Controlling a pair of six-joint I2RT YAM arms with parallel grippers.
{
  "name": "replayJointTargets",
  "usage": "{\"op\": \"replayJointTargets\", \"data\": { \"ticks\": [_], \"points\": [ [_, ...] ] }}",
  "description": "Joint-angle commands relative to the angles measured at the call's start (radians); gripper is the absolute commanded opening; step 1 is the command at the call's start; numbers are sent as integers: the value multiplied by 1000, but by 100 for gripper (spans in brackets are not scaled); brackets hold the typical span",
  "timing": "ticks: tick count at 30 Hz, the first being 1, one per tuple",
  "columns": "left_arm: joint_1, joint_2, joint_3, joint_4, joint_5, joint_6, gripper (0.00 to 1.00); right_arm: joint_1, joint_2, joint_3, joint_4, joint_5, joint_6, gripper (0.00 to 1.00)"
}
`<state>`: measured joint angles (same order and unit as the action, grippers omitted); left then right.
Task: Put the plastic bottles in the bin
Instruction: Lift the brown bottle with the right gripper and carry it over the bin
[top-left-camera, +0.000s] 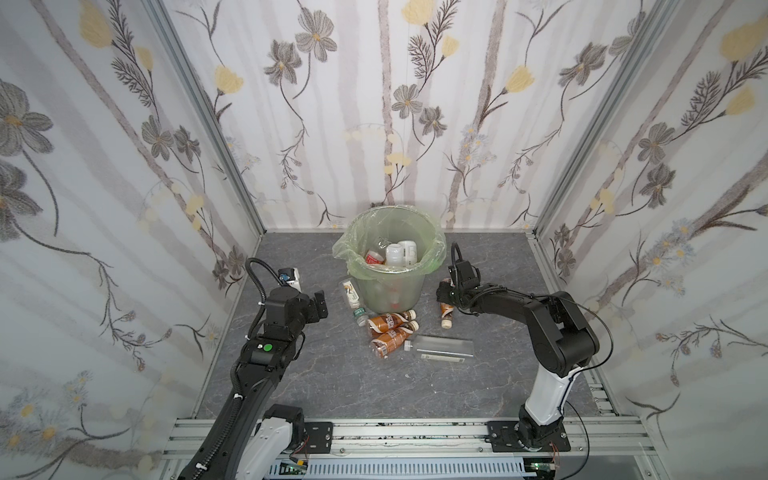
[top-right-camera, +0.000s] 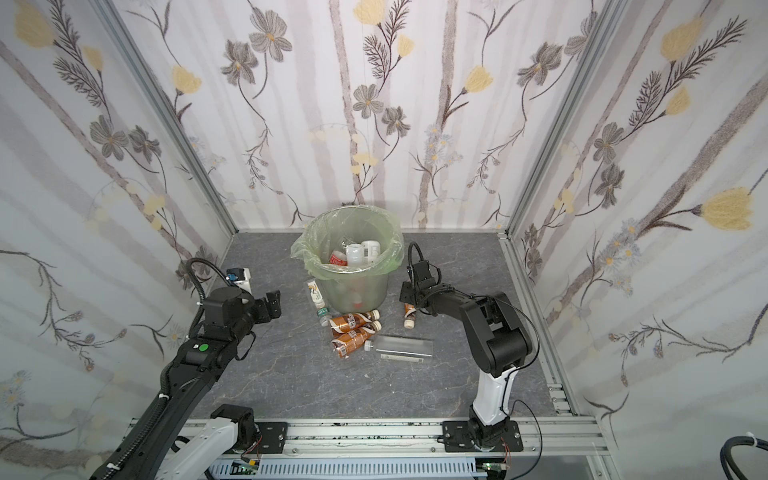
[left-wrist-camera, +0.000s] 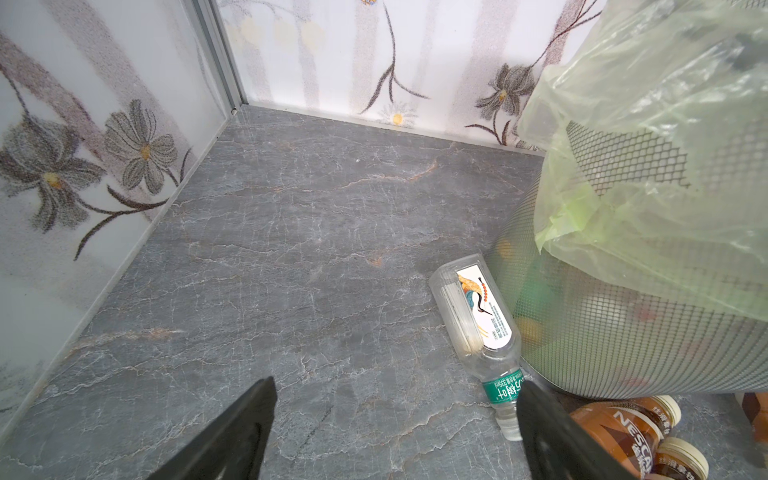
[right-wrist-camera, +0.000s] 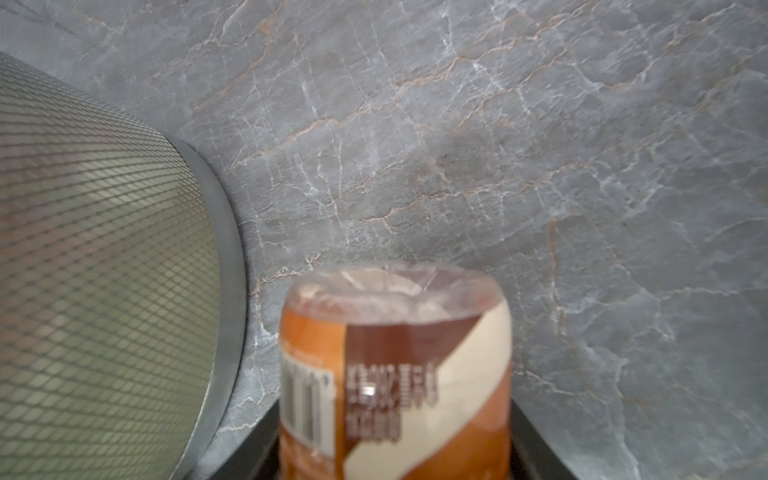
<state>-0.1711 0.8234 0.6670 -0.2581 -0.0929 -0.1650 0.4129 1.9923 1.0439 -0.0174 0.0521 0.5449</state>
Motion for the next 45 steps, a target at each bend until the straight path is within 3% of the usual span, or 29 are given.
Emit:
{"op": "replayJointTargets", "data": {
  "ticks": [1,13,24,36,45],
  "points": [
    [1,-2,-3,28,-2,-10,92,-11,-39,-10,56,-1,-17,53],
    [1,-15,-4,27,-4,-12,92,-52,-238,27,58,-40,-38,50],
    [0,-17,-5,29,5,-16,92,-55,-429,173,-42,111,-158,50],
    [1,-29,-4,28,16,-19,92,-24,-404,386,-23,7,-163,48],
    [0,-22,-3,33,22,-24,92,87,-283,520,52,-48,-210,47]
  ]
}}
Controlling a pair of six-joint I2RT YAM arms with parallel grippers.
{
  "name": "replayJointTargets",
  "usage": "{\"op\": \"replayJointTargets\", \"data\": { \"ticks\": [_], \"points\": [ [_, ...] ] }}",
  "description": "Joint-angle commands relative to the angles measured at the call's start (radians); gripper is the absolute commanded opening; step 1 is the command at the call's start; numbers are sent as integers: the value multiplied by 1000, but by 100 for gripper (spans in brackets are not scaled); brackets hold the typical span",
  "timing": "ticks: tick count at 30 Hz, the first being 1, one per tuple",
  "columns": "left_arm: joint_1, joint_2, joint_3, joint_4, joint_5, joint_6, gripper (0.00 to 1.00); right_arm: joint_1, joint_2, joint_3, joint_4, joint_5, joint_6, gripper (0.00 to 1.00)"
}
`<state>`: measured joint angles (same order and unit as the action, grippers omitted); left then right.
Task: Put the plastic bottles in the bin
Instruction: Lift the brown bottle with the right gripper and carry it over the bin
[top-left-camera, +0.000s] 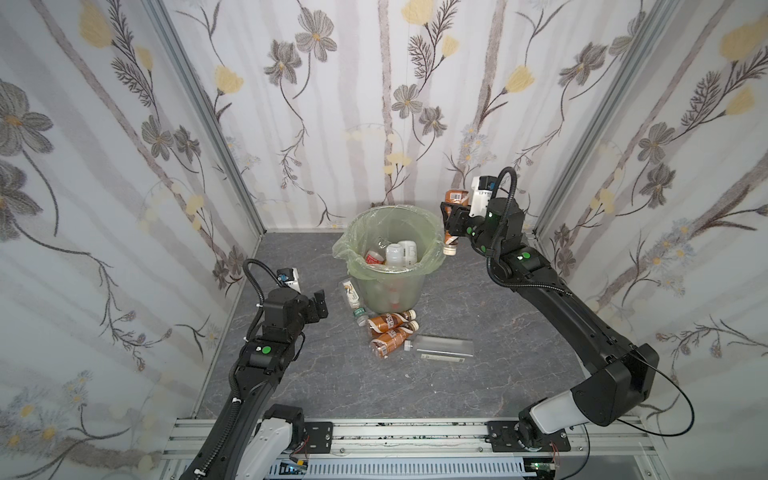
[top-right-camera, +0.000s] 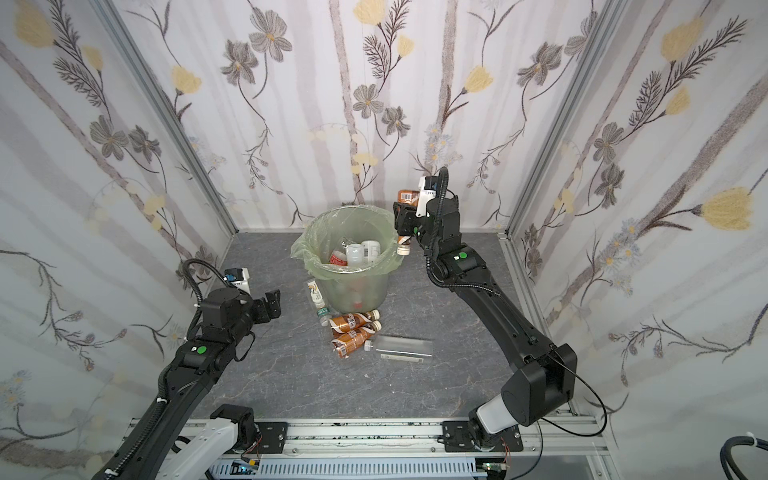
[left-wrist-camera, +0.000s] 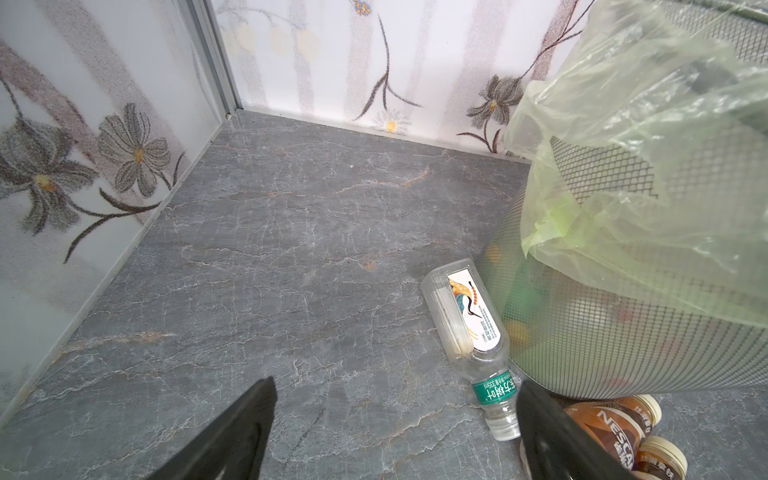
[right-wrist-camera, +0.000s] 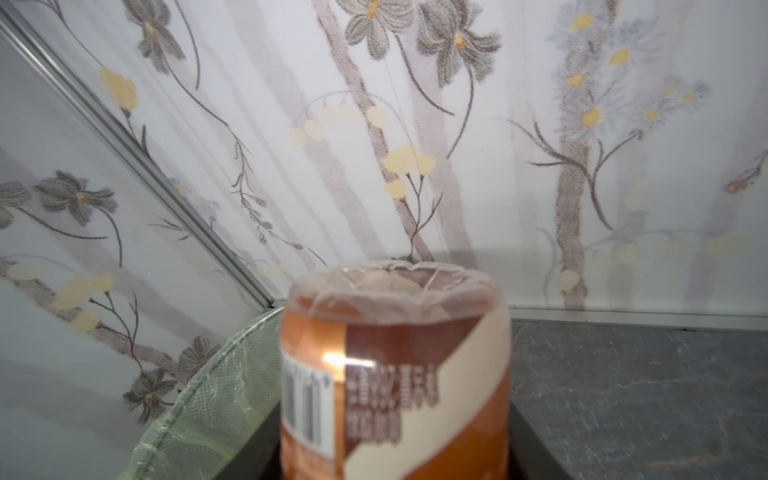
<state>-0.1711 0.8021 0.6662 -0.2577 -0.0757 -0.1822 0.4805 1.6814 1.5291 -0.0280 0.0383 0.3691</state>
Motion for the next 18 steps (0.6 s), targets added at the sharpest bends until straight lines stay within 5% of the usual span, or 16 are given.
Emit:
{"op": "replayJointTargets", "data": {
  "ticks": [1,18],
  "points": [
    [1,-3,-4,33,2,-7,92,32,43,52,66,-42,-40,47],
    [1,4,-2,35,2,-4,92,100,175,120,135,-253,-114,48]
  ]
}}
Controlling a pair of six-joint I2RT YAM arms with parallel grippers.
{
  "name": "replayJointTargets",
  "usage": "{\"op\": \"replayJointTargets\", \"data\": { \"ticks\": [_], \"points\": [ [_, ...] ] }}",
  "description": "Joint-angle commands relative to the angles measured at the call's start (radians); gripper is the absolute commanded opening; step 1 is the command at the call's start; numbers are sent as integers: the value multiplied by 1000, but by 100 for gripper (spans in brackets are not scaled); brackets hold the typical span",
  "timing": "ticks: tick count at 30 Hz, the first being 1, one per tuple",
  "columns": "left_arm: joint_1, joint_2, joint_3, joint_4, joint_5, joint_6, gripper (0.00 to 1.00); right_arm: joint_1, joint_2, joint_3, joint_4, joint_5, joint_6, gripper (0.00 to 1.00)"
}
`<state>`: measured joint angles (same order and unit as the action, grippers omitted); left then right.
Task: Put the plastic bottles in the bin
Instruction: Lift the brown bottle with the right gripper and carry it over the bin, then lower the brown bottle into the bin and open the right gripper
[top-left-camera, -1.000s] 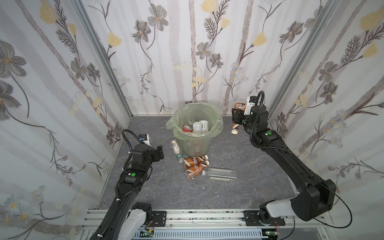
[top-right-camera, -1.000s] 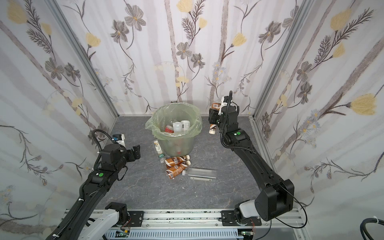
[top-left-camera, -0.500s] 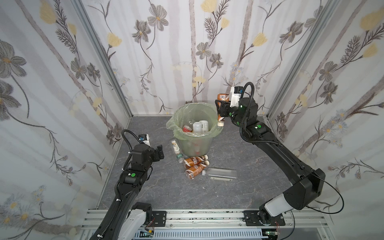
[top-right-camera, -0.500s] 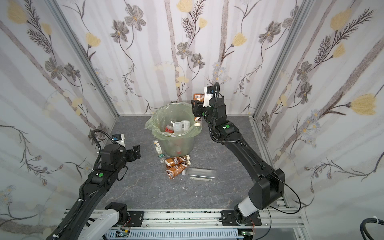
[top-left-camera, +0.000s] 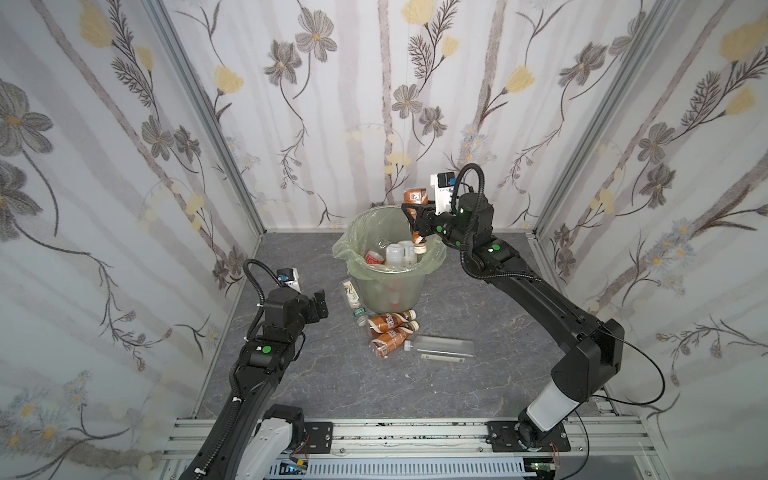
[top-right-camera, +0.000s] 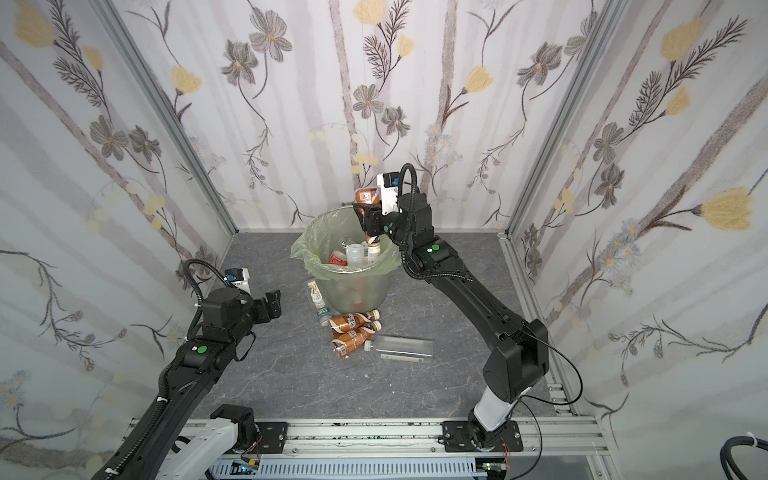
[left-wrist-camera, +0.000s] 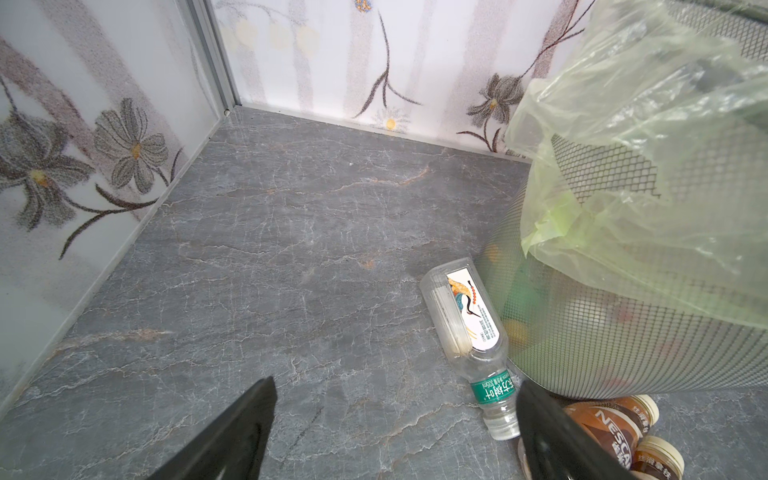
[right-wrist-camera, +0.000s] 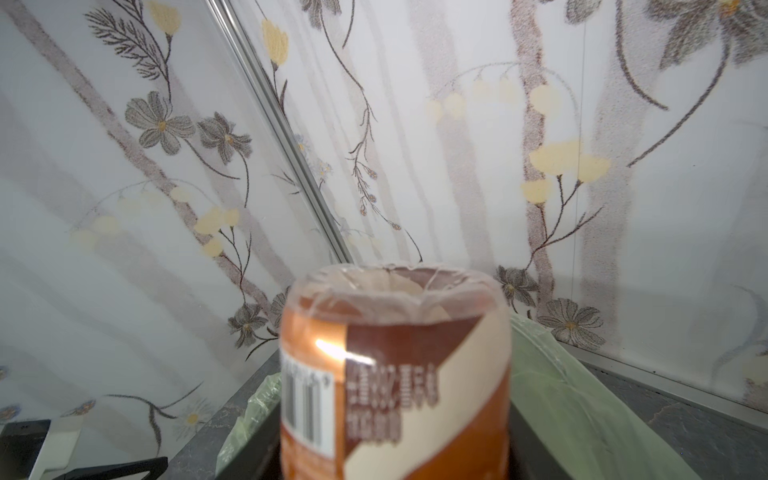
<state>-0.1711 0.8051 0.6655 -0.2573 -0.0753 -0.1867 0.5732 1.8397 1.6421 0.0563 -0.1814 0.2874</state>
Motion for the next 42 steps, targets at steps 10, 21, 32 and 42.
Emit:
{"op": "replayJointTargets", "data": {
  "ticks": [10,21,32,42],
  "points": [
    [0,8,0,35,-4,2,92,21,44,5,60,-21,-69,51],
    [1,14,0,35,-4,3,92,22,79,-6,95,-16,-73,52],
    [1,13,0,36,-4,4,92,24,26,-81,98,1,-74,69],
    [1,20,-4,35,9,-2,92,23,-94,-180,88,71,-94,72]
  ]
}}
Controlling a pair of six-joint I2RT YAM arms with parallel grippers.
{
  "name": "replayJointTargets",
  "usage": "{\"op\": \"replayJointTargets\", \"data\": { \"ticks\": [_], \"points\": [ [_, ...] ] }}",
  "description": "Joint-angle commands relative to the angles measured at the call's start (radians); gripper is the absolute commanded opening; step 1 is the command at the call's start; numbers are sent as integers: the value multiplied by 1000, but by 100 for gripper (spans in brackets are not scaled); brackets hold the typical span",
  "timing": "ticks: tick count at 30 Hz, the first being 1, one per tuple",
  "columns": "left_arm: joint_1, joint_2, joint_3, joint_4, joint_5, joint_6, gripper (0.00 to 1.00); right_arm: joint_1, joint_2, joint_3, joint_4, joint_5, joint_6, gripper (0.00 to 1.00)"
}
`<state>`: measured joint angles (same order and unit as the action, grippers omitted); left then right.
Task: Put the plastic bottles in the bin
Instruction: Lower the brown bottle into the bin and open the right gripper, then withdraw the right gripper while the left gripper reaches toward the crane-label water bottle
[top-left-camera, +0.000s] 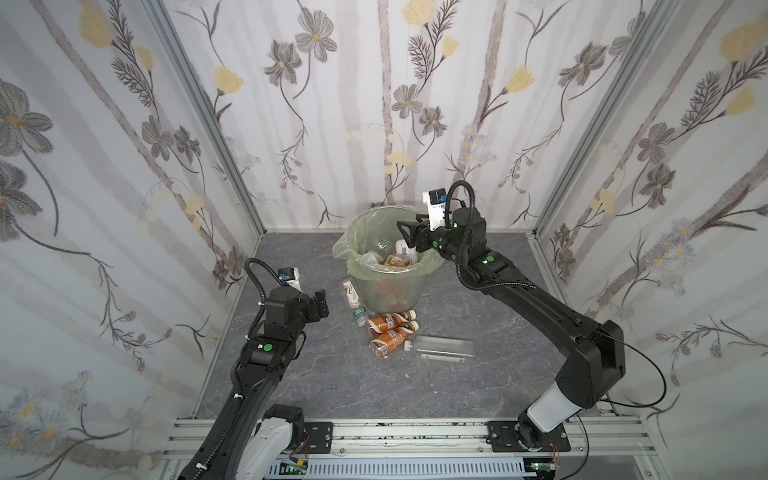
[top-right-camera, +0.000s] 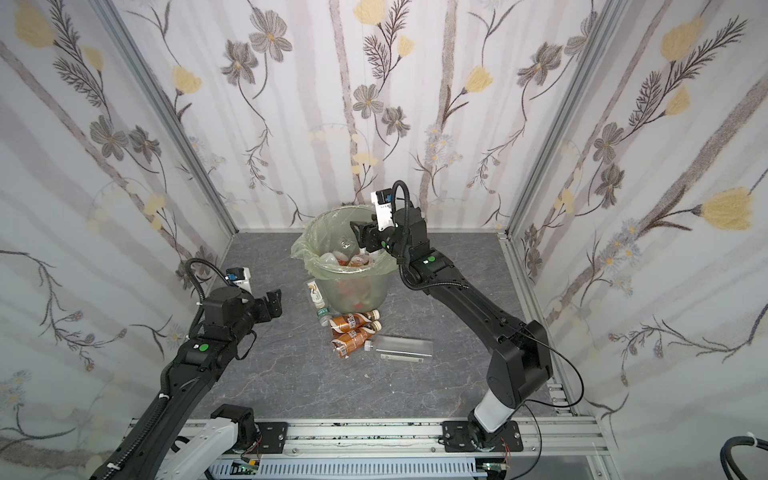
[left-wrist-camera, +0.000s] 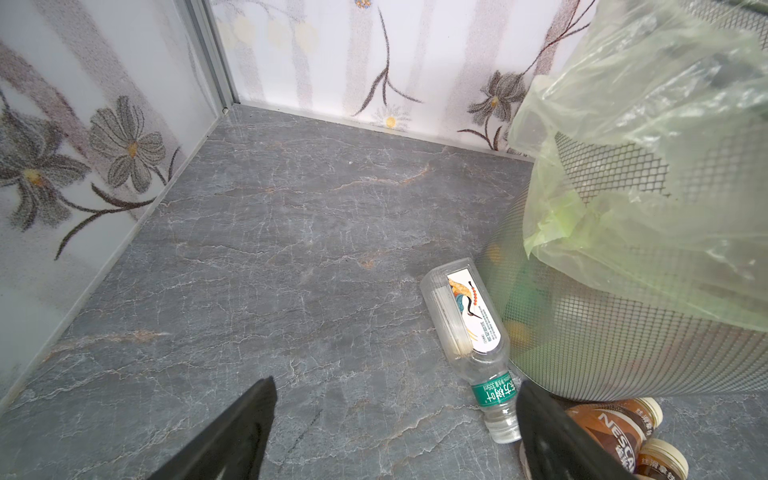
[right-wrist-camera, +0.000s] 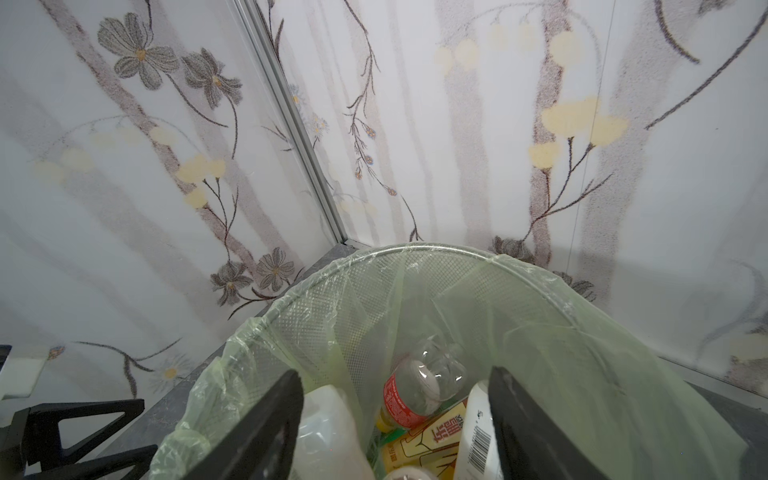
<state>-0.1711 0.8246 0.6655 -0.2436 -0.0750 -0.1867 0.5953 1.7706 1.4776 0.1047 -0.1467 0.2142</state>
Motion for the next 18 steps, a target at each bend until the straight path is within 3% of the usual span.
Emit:
{"op": "replayJointTargets", "data": {
  "ticks": [1,11,18],
  "points": [
    [1,3,-5,22,12,-3,92,-1,-38,-29,41,45,-21,72],
    [1,72,7,27,48,-69,91,-21,-234,-211,86,120,-29,75],
    [-2,175,23,84,98,-147,89,-96,-381,-397,121,130,0,77]
  ]
}}
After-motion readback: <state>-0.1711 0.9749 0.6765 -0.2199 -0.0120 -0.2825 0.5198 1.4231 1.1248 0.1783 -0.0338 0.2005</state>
